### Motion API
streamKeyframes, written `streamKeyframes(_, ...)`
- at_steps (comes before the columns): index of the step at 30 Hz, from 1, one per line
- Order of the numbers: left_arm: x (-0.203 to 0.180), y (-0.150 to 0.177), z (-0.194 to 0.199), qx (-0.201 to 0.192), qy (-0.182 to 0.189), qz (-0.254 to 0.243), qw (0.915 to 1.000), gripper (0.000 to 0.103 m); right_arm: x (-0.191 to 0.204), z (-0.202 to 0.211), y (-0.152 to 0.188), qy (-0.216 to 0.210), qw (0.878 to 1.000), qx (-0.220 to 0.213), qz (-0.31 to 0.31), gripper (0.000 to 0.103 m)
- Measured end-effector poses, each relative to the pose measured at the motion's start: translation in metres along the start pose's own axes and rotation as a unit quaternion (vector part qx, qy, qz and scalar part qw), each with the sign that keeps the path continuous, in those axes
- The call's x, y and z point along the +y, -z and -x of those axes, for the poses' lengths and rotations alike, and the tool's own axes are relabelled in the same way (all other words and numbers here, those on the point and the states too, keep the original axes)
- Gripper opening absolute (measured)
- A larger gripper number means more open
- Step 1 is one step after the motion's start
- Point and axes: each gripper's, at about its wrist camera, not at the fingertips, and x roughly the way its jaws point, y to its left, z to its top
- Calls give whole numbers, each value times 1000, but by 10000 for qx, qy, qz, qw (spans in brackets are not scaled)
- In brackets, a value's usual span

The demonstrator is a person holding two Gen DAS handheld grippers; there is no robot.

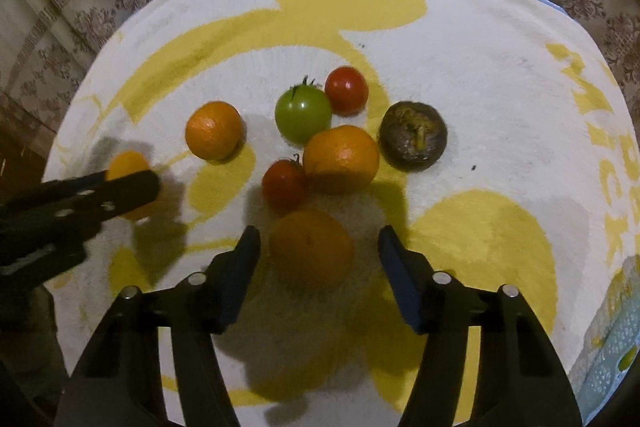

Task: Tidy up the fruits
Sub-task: 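Grasp a large orange tomato with the left tool while the right tool grasps another orange tomato, then carry the orange tomato in the left tool over the basket while the right tool carries its own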

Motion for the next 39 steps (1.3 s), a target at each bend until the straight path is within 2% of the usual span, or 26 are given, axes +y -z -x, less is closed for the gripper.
streamKeyframes(3,5,2,0,25,-24,71,10000,38,2,0,1,117,9998,-59,116,54)
streamKeyframes(7,6,5,1,31,-23,100,9999,38,2,3,2,58,9998,-68,168,41)
streamKeyframes(18,-3,12,12,-32,-54,37,10000,38,-10,23,20,-201,9994,-3,-279,41)
streamKeyframes(28,-24,23,33,-182,-86,-66,9998,38,-19,64,32,-384,9982,-277,-362,41)
streamKeyframes(32,-36,28,50,-420,-338,-194,9984,38,-17,77,33,-454,9976,-400,-346,41)
streamKeyframes(39,-51,41,79,-688,-527,-227,9960,38,-21,111,44,-556,9961,-634,-272,41)
